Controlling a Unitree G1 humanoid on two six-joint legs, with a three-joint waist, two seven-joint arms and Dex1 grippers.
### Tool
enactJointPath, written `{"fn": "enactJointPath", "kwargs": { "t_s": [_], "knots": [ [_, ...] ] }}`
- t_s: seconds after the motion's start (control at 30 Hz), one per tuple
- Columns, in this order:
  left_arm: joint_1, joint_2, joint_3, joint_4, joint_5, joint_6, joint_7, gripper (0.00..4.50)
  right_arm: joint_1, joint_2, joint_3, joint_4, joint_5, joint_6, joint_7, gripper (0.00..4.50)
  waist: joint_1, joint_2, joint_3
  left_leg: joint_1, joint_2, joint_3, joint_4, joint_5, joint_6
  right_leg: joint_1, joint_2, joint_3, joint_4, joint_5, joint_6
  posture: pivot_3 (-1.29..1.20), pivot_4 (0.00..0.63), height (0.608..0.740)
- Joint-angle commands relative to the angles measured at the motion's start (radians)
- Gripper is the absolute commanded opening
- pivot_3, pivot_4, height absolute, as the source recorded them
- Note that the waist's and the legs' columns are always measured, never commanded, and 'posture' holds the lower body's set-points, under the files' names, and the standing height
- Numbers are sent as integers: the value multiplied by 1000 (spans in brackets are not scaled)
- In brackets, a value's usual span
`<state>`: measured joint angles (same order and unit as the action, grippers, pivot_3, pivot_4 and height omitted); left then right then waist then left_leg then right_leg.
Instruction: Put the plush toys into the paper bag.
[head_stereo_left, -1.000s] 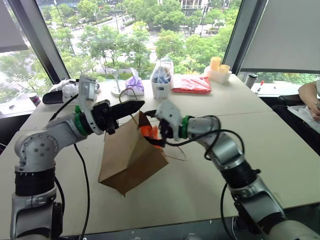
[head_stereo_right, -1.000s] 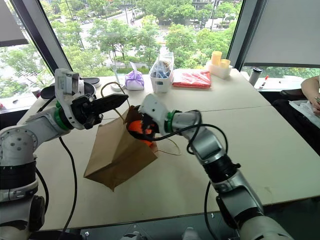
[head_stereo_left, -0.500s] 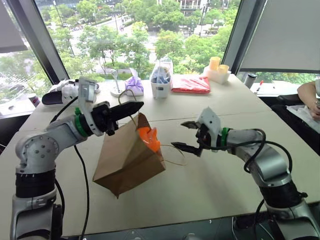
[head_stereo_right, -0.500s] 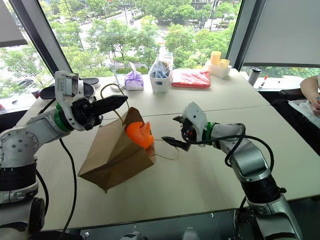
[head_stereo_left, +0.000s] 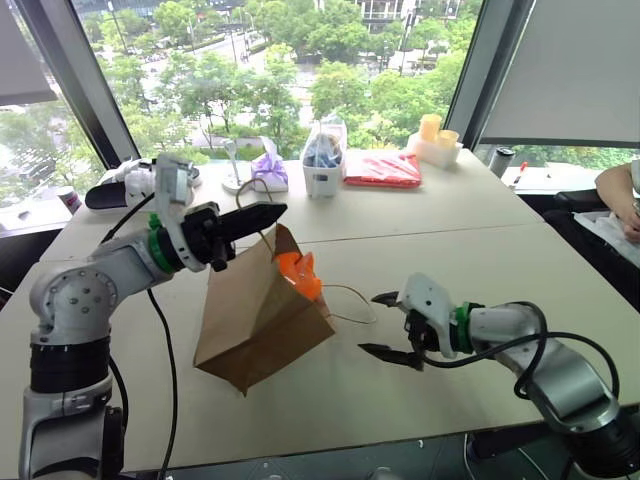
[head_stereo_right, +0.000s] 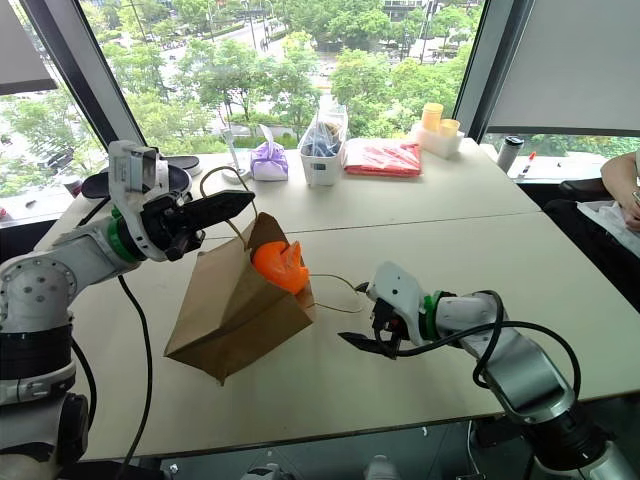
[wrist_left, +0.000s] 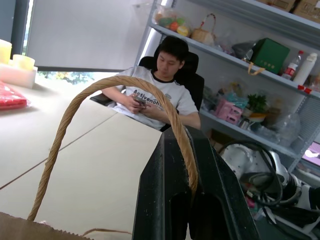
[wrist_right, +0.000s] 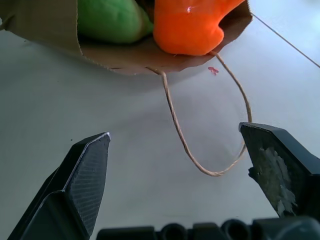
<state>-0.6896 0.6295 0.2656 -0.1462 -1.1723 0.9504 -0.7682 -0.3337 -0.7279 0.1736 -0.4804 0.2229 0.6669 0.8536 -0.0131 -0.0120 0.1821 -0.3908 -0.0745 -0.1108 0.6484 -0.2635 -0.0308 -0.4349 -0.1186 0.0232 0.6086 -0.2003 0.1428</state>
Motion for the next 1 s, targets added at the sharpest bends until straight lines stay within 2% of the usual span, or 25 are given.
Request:
{"fn": "enactJointPath", "kwargs": {
  "t_s": [0.03, 0.27, 0.3, 0.37, 0.6, 0.8, 0.87, 0.93, 1.0],
  "knots": [
    [-27, 13, 14, -13, 1, -12, -13, 0, -5, 3, 49, 37, -74, -95, -25, 4455, 0, 0, 0, 0, 0, 0, 0, 0, 0, 0, 0, 0, 0, 0, 0, 0, 150, 740],
    [-29, 9, 15, -17, 1, -13, -10, 0, -47, 35, 125, 189, -186, -258, -43, 4455, 0, 0, 0, 0, 0, 0, 0, 0, 0, 0, 0, 0, 0, 0, 0, 0, 150, 740],
    [-29, 9, 15, -18, 1, -13, -9, 0, -56, 44, 132, 216, -198, -279, -46, 4227, 0, 0, 0, 0, 0, 0, 0, 0, 0, 0, 0, 0, 0, 0, 0, 0, 150, 740],
    [-29, 8, 16, -19, 0, -13, -8, 0, -69, 58, 142, 253, -215, -312, -46, 3619, 0, 0, 0, 0, 0, 0, 0, 0, 0, 0, 0, 0, 0, 0, 0, 0, 150, 740],
    [-29, 9, 17, -20, 1, -14, -6, 0, -116, 87, 139, 322, -260, -383, -45, 27, 1, 0, 0, 0, 0, 0, 0, 0, 0, 0, 0, 0, -1, 0, 0, 0, 150, 740],
    [-30, 10, 20, -24, -7, -10, -2, 0, -156, 58, 69, 326, -309, -461, -103, 27, 1, 0, 0, 0, 0, 0, 0, 0, 0, 0, 0, 0, -1, 0, 0, 0, 150, 740],
    [-33, 9, 22, -19, -7, -13, -4, 0, -185, 60, 20, 346, -328, -503, -162, 27, 0, 0, 0, 0, 0, 0, 0, 0, 0, 0, 0, 0, -1, 0, 0, 0, 150, 740],
    [-36, 8, 20, -13, -1, -18, -8, 0, -206, 44, -3, 364, -357, -562, -188, 27, 0, 0, 0, 0, 0, 0, 0, 0, 0, 0, 0, 0, 0, 0, 0, 0, 150, 740],
    [-57, -12, 2, 12, 36, -55, -20, 0, -270, 4, -32, 406, -437, -701, -271, 27, 1, 0, 0, 0, 0, 0, 0, 0, 0, 0, 0, 0, -1, 0, 0, 0, 150, 740]
  ]
}}
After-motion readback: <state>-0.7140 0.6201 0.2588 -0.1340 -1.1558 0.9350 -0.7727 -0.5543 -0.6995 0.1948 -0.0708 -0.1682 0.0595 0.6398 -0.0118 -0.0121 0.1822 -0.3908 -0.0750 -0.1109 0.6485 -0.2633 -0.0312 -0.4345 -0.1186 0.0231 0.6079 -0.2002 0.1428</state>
